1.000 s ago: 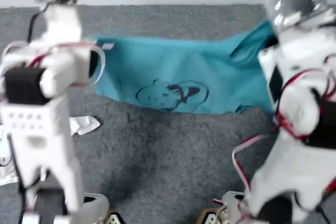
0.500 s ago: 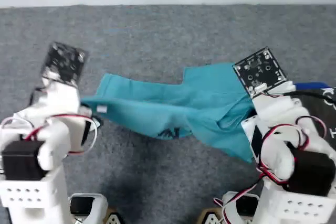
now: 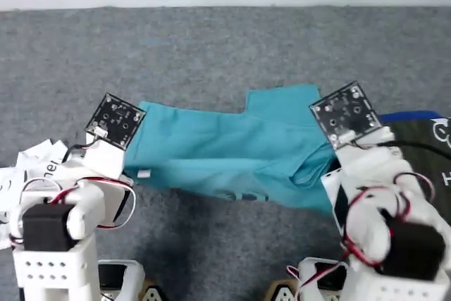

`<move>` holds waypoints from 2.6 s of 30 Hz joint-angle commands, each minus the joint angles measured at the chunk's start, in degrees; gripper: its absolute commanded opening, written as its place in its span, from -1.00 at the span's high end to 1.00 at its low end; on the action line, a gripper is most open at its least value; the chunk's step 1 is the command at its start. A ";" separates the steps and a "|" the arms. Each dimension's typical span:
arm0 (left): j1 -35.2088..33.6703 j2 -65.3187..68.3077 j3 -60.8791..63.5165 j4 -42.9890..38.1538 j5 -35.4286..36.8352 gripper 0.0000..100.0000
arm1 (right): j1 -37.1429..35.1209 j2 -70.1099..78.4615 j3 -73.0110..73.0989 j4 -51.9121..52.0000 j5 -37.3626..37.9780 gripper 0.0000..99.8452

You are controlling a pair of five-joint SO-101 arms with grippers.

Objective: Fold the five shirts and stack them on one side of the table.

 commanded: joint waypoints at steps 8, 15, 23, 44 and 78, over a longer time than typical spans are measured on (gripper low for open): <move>-0.53 -0.62 11.74 -17.41 -0.88 0.97 | -5.23 0.13 16.26 -5.93 0.09 0.98; -0.53 -0.53 21.32 -39.30 -0.53 0.97 | -5.32 10.51 19.25 -21.14 0.00 0.98; -0.88 -0.53 31.78 -55.30 0.00 0.97 | -5.32 24.13 19.25 -36.88 0.00 0.98; -0.97 49.93 0.75 -57.32 4.66 0.97 | -6.37 53.67 -5.27 -44.35 0.97 0.98; -0.97 73.85 -16.31 -57.05 4.66 0.97 | -6.29 103.43 -56.70 -44.18 4.48 0.55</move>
